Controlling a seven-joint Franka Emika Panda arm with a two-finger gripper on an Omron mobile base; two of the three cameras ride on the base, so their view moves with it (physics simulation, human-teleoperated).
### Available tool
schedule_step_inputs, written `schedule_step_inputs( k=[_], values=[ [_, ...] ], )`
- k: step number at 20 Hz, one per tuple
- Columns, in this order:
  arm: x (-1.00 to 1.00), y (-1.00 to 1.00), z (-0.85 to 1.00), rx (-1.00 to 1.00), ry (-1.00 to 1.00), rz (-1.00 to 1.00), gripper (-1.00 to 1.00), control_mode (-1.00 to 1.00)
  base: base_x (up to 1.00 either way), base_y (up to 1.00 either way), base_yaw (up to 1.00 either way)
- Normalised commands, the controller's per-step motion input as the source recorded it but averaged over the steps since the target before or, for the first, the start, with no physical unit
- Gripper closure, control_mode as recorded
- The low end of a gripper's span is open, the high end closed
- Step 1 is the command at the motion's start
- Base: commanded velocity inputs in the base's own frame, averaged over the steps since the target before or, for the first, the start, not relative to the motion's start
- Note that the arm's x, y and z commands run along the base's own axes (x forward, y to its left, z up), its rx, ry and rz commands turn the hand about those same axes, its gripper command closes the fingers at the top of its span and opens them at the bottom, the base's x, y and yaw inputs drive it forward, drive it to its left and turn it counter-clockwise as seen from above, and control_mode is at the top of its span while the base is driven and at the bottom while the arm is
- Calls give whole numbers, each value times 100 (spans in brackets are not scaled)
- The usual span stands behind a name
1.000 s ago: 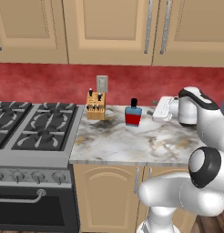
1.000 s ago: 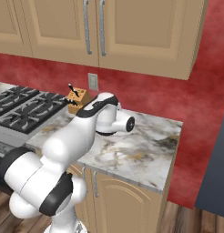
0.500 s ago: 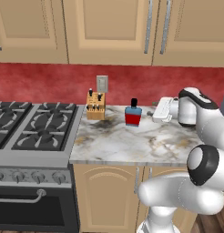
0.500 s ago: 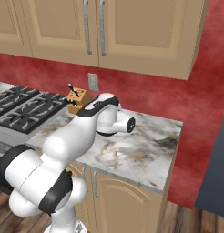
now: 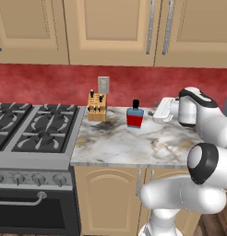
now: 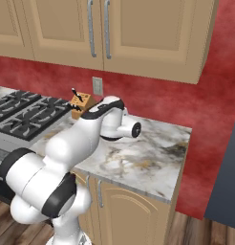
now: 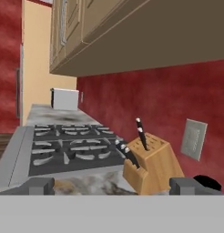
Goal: Move the drinks to the dining counter.
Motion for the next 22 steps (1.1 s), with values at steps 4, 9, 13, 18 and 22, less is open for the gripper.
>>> schedule_step_inputs(
  k=[4,9,13,18,22],
  values=[
    [13,-3,0,0,0,-4,-100,-100,0,0,0],
    [6,0,-1,0,0,-2,-100,-100,0,0,0],
    [15,-1,-4,-1,0,-3,-100,-100,0,0,0],
    [11,0,-7,0,0,-3,-100,-100,0,0,0],
    [11,0,-10,0,1,-2,-100,-100,0,0,0]
  ],
)
